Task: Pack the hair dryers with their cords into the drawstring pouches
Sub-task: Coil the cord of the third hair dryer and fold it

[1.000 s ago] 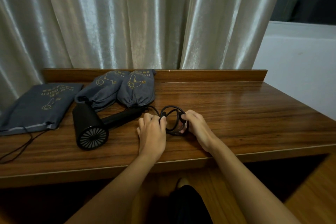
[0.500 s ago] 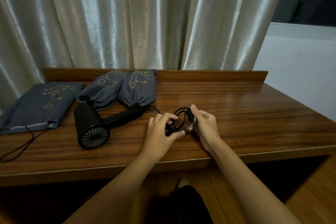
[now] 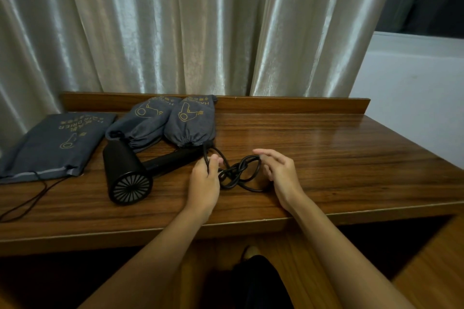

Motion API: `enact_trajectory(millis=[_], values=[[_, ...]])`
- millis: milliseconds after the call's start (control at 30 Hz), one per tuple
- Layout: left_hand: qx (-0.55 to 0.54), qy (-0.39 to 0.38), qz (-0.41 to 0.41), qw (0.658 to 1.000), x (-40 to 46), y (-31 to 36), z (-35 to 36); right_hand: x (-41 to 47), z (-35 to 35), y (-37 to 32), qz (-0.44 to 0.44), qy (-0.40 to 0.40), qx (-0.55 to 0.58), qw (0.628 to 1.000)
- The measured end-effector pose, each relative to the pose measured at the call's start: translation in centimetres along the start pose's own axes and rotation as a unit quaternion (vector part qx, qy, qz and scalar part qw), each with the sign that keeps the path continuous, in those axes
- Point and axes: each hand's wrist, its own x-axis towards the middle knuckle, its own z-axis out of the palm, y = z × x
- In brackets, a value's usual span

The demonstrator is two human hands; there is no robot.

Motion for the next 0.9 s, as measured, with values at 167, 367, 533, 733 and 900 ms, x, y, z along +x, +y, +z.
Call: enact_trajectory(millis=[167,367,533,733,900], values=[[-0.052,-0.016,-0.034,0.998,0.1,0.3,0.0,-0.5,0.5,-0.4,-0.031,0.000,-0.047,0.998],[-0.123,0.003,-0.014,0.992,-0.4,0.7,-0.3,-0.4,0.7,-0.1,-0.067,0.018,-0.154,0.986],[0.134,0.082,0.043,0.987,-0.5,-0.4,-0.1,-0.9,1.1,-0.1,-0.167,0.032,-0.324,0.931],[0.231,0.059,0.033,0.971,-0.4,-0.4,0.4,-2.0,1.1,-0.7,-0.212,0.051,-0.264,0.940],[0.185,0.065,0.037,0.980,-0.6,0.1,0.0,-2.0,1.3,-0.5,-0.285,0.118,-0.381,0.872]])
